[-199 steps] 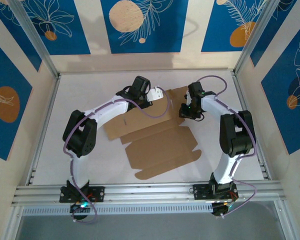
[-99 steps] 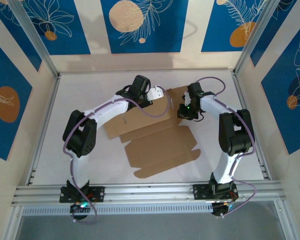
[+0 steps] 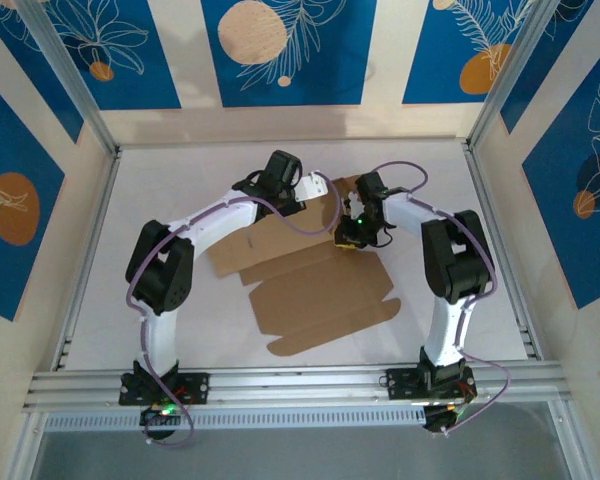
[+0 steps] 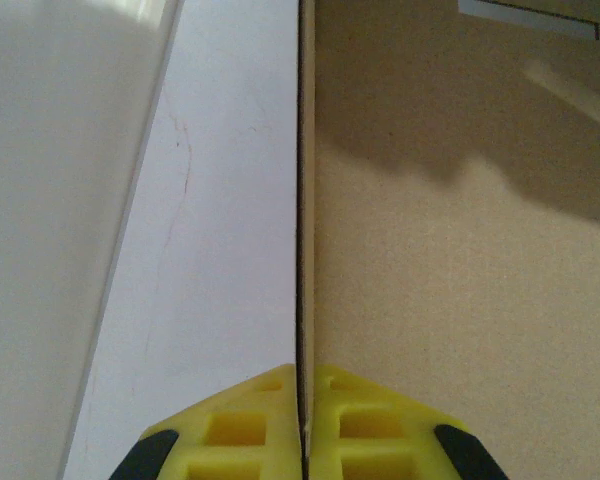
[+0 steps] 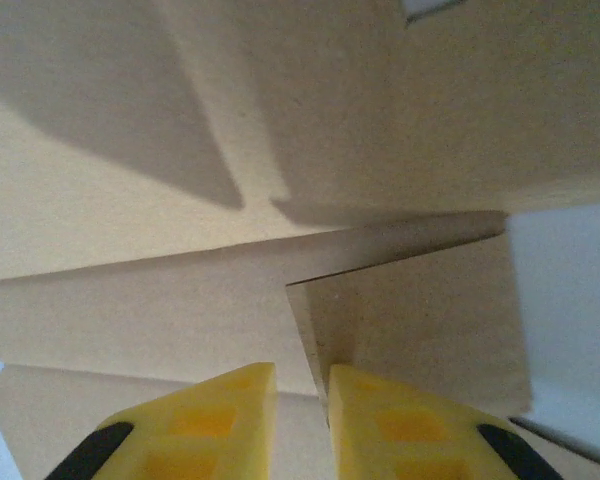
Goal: Fold the paper box
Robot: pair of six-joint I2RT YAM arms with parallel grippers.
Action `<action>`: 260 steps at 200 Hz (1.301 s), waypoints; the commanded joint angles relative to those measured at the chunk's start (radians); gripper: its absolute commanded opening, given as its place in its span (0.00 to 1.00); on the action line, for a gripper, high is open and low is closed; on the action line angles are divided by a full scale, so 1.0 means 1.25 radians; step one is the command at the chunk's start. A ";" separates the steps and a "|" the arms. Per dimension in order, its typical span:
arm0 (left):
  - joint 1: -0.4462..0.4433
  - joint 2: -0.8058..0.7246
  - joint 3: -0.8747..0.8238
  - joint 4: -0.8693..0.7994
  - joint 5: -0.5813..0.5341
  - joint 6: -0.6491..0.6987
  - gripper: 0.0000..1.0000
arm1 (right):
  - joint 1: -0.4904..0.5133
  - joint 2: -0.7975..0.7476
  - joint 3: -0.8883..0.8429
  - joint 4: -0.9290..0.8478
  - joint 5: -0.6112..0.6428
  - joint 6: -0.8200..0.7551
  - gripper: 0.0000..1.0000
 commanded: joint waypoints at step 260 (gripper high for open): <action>-0.208 -0.139 -0.431 0.821 -0.307 0.605 0.00 | -0.100 -0.385 -0.067 -0.002 0.365 -0.453 0.69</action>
